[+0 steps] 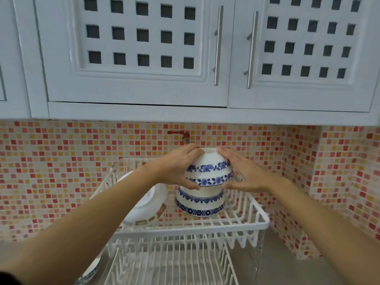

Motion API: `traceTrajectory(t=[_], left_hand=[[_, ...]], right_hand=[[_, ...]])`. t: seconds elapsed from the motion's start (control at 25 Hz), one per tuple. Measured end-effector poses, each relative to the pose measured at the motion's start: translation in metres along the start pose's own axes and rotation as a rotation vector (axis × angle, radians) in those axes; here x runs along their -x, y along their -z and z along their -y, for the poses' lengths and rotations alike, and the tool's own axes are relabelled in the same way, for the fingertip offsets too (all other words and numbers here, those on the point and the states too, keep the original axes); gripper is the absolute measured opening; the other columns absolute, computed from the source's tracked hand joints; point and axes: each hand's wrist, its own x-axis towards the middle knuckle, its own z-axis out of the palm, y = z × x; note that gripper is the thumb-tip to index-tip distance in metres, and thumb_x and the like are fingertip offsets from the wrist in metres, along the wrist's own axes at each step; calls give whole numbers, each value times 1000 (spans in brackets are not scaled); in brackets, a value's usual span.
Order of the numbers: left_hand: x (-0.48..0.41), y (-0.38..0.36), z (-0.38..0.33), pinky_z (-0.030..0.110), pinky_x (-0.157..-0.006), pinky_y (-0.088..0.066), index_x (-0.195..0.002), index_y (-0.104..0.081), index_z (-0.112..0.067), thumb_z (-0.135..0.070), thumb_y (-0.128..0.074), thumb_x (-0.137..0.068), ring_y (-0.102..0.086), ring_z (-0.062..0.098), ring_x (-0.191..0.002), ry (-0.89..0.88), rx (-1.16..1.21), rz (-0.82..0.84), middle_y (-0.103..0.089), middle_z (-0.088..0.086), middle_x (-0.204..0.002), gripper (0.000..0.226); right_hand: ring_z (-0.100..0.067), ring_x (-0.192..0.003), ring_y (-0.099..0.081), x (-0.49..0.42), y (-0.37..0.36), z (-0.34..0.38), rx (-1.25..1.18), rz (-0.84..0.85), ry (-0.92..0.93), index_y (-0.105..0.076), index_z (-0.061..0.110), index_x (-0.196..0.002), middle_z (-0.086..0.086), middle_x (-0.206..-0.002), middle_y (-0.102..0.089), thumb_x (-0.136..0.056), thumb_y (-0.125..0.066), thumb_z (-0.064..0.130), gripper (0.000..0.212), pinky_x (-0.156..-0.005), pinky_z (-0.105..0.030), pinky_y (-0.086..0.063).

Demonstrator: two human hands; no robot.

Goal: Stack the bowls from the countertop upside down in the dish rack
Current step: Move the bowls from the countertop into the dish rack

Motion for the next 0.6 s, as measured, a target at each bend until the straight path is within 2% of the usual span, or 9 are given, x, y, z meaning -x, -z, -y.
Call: traceTrajectory(t=[0.12,0.2,0.28,0.48,0.6], left_hand=[[-3,-13,-3,22,-96,-34,-140,-27,-13,-51,-71,-72,-39,17,-116,38,24,28,-37,3,-132,90],[-5,-22,-5,25,-98,-35,-139,-28,-13,-49,-73,-71,-38,18,-116,65,41,48,-36,3,-130,89],[-7,-31,-8,30,-100,-37,-138,-29,-13,-48,-74,-70,-38,20,-117,92,23,63,-36,4,-130,90],[-11,-45,-16,33,-94,-41,-125,-36,-10,-45,-79,-65,-40,23,-112,134,-60,91,-38,5,-124,81],[-9,-51,-20,30,-88,-42,-121,-37,-10,-42,-81,-63,-43,22,-108,143,-69,104,-38,6,-123,80]], right_hand=[[-3,-141,-2,-7,-7,-4,-74,19,-9,11,41,-144,20,-153,10,-63,-52,78,109,-117,-38,-12],[-9,-143,-13,-14,-10,-4,-50,36,-4,-2,31,-149,13,-157,-6,-67,-65,66,109,-117,-39,-20],[-12,-141,-23,-17,-14,-2,-42,47,-2,-9,25,-149,8,-157,-15,-70,-73,53,105,-114,-35,-27],[-17,-127,-41,-19,-27,3,-3,22,-17,-23,21,-142,6,-148,-29,-67,-79,43,96,-98,-37,-45],[-18,-113,-50,-21,-32,8,59,17,-31,-35,19,-131,4,-133,-45,-61,-83,45,88,-86,-33,-48]])
